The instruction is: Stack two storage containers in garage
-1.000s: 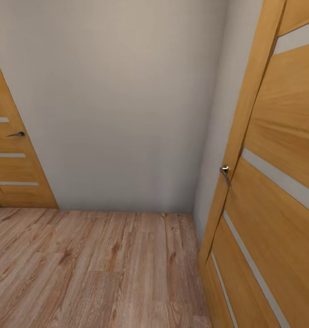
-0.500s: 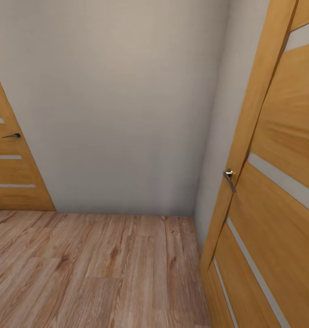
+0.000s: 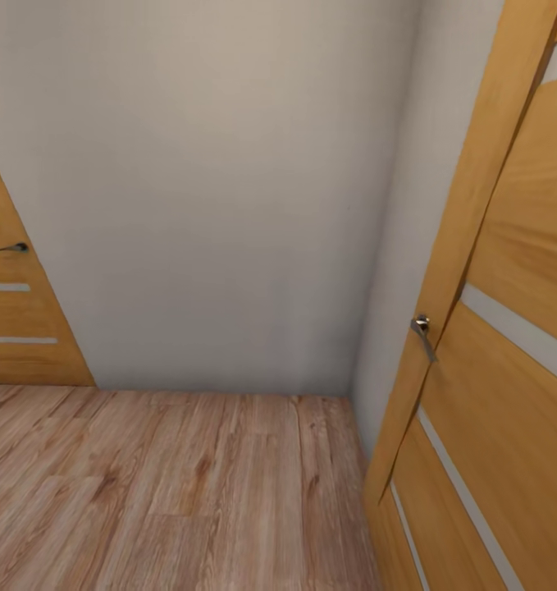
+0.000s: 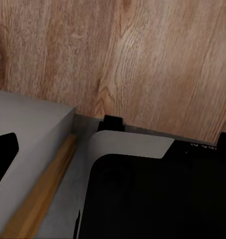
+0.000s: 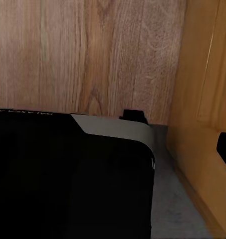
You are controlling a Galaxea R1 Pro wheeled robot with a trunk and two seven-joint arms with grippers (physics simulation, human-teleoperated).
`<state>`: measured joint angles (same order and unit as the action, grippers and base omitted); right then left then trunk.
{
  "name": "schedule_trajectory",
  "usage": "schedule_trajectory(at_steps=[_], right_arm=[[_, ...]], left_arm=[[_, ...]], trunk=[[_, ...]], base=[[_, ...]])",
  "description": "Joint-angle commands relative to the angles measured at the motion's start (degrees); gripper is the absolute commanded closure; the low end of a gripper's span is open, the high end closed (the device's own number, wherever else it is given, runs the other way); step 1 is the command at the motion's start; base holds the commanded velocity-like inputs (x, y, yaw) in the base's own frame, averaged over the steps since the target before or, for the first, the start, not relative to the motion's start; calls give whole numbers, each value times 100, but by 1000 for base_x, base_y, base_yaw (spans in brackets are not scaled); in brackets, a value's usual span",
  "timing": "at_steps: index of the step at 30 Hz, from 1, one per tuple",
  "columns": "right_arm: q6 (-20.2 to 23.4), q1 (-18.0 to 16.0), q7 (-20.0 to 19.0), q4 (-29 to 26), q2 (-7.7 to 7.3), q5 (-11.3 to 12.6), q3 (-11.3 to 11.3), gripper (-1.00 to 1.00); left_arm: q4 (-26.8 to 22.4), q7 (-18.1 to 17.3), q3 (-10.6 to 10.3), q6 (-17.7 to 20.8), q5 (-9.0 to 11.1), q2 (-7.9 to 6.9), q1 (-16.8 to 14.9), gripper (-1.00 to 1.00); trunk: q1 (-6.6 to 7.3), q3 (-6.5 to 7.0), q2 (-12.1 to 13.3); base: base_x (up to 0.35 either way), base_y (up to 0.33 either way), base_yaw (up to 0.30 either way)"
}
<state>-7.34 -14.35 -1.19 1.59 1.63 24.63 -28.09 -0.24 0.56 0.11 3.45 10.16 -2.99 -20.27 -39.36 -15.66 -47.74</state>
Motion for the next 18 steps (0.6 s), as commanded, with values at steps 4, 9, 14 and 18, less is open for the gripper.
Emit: schedule_trajectory(at_steps=[4, 9, 14, 18], right_arm=[[-31, -7, -13, 17, 4, 60, -47, -100], [-31, -7, -13, 15, 4, 58, -47, -100], [-20, -7, -13, 17, 11, 50, -47, -100], [-28, -7, -9, 16, 5, 58, -47, -100]], left_arm=[[-3, 6, -2, 24, 40, 0, -4, -100], [-3, 6, -2, 24, 38, 0, -4, -100], [-3, 8, -2, 24, 44, 0, -4, -100], [-3, 7, -2, 24, 47, 0, -4, -100]], trunk=[[-4, -7, -4], [-4, -7, -4], [-4, -7, -4], [-4, -7, -4]], base=[[318, 0, 0], [320, 0, 0], [209, 0, 4], [21, 0, 173]])
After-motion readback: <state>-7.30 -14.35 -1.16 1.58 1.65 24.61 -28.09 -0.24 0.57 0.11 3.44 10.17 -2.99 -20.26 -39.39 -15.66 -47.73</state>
